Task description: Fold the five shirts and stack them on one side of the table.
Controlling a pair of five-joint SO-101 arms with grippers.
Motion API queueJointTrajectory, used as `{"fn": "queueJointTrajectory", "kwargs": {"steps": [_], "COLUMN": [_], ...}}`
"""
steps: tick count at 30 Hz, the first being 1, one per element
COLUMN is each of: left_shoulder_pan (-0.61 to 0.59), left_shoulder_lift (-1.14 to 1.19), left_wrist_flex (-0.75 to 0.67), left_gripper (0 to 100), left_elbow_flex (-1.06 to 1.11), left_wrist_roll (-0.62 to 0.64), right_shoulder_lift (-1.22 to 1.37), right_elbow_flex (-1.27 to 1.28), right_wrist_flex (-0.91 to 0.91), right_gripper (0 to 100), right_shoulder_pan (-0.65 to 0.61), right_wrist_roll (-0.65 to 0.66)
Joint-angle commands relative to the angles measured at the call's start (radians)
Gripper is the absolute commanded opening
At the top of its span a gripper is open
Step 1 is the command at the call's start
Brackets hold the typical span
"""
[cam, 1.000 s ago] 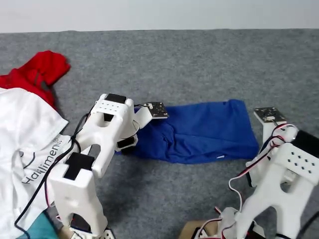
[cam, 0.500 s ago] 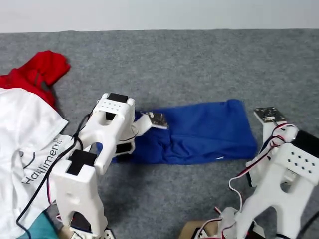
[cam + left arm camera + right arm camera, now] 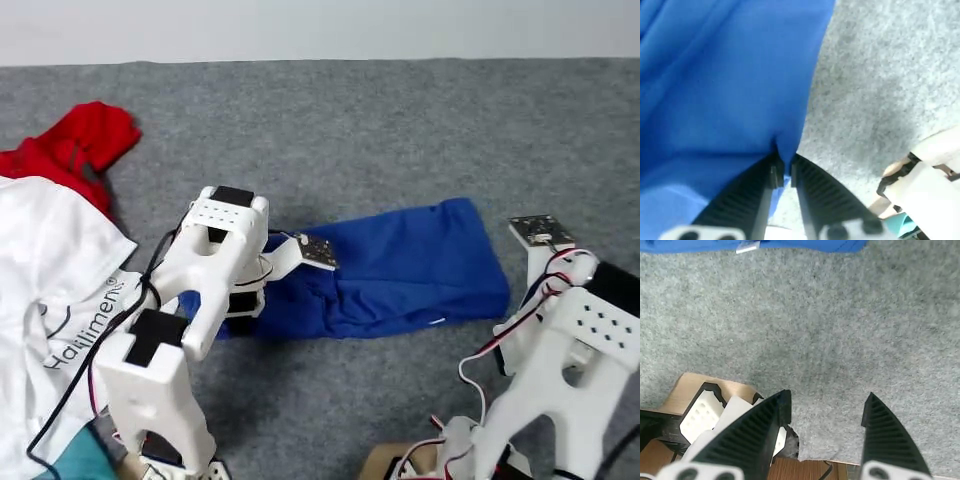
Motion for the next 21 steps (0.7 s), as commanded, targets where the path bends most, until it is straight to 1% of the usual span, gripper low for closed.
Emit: {"fn": "queueJointTrajectory", "kwargs": {"steps": [1,7,14,18,21], "left_shoulder_pan": [-0.003,-0.005,-0.003,-0.005,0.005], "left_shoulder_lift": [-0.092,-0.199,-0.269,-0.272,-0.273], "left_wrist_flex": [0.037,0.037,0.037,0.037,0.037], "left_gripper": [1,9,12,11,3], "left_elbow_flex": [0.001,0.007,0.007,0.002,0.001], "left_wrist_roll": [-0.008,-0.005,-0.005,0.006,0.075], "right_shoulder_lift": [-0.03,-0.03,-0.03,-0.03,-0.021], "right_elbow_flex": [-0.008,-0.008,-0.008,-0.049,-0.141], "right_wrist_flex": [0.035,0.033,0.03,0.031,0.028], "right_gripper": [24.5,24.6,24.7,24.6,24.5], "right_shoulder_pan": [-0.01,-0.01,-0.012,-0.012,-0.013], "right_wrist_roll": [0.011,0.011,0.011,0.041,0.044]}}
